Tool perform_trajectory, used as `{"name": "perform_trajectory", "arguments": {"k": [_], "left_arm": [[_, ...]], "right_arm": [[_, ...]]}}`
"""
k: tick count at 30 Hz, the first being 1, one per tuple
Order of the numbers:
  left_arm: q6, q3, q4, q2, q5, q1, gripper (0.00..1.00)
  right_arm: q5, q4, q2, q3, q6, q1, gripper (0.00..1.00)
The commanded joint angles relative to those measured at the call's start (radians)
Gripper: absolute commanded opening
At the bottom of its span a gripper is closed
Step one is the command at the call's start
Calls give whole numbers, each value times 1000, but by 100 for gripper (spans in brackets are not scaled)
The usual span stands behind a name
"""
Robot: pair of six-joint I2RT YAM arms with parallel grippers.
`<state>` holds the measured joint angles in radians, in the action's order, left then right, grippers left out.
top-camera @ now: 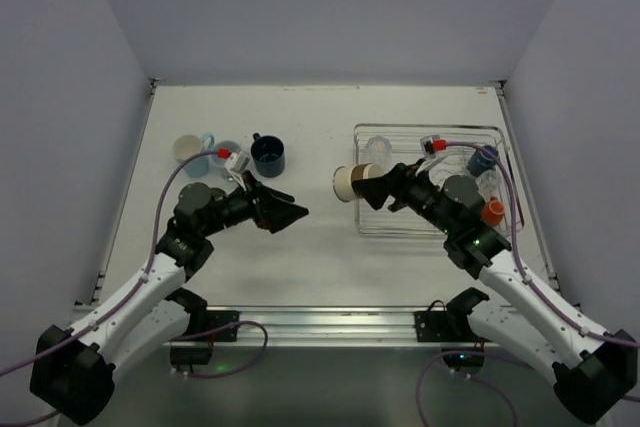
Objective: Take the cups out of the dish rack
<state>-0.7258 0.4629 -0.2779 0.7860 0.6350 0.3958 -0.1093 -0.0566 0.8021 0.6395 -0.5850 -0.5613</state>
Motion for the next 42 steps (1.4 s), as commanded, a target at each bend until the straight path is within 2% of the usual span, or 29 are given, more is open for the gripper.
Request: {"name": "perform_trajectory", "arguments": {"k": [1,3,7,10,15,16,17,19,20,22,23,24,25,26,27,29,30,32,33,36,37,40,42], "left_arm": [[-150,-4,-286,42,19,127,100],[-165,0,-328,84,6,182,100],[-219,-18,-459,142,-6,213,100],[-228,-17,-491,168,-15,232,97],[-231,-17,-526,196,-27,250,85],[-234,-18,-533,200,-32,250,80],[-236,-17,-541,200,-35,252,63],[-235,-17,-549,190,-55,255,44],[-233,-18,-546,182,-64,253,22],[-198,-6,-495,150,-98,255,4],[-178,5,-451,136,-115,255,0],[-132,31,-352,121,-150,253,0],[-106,46,-299,93,-165,255,0],[-72,66,-232,79,-187,253,0],[9,124,-58,67,-258,253,0],[98,196,140,36,-361,253,0],[174,279,360,35,-499,253,0],[232,360,547,61,-640,250,0],[271,434,707,76,-772,245,0],[314,531,941,172,-906,203,0],[325,534,965,195,-900,178,0],[368,537,1010,217,-821,10,0],[396,543,1033,251,-839,-27,0]], "right_arm": [[-347,-317,40,-58,-215,-8,33],[-386,-409,69,-76,-269,-15,33],[-411,-453,120,-80,-291,-46,33],[-426,-502,147,-96,-314,-55,34],[-481,-621,203,-115,-386,-66,33],[-483,-640,222,-118,-397,-69,33],[-484,-664,233,-121,-412,-72,33],[-481,-684,261,-124,-424,-81,34],[-484,-704,269,-126,-437,-81,34],[-489,-723,278,-135,-449,-83,53],[-480,-720,270,-141,-449,-81,65],[-469,-710,261,-143,-443,-83,77],[-451,-672,250,-141,-425,-83,98],[-440,-645,224,-135,-411,-83,99],[-425,-616,207,-133,-395,-83,99],[-377,-527,148,-129,-340,-81,99],[-360,-499,129,-127,-322,-81,99],[-296,-384,92,-117,-254,-81,99],[-276,-347,60,-113,-231,-81,99],[-202,-214,14,-92,-150,-78,99],[-181,-156,5,-84,-115,-78,99],[-89,-37,-7,-51,-52,-80,99],[-38,1,-9,-32,-29,-78,99]]}}
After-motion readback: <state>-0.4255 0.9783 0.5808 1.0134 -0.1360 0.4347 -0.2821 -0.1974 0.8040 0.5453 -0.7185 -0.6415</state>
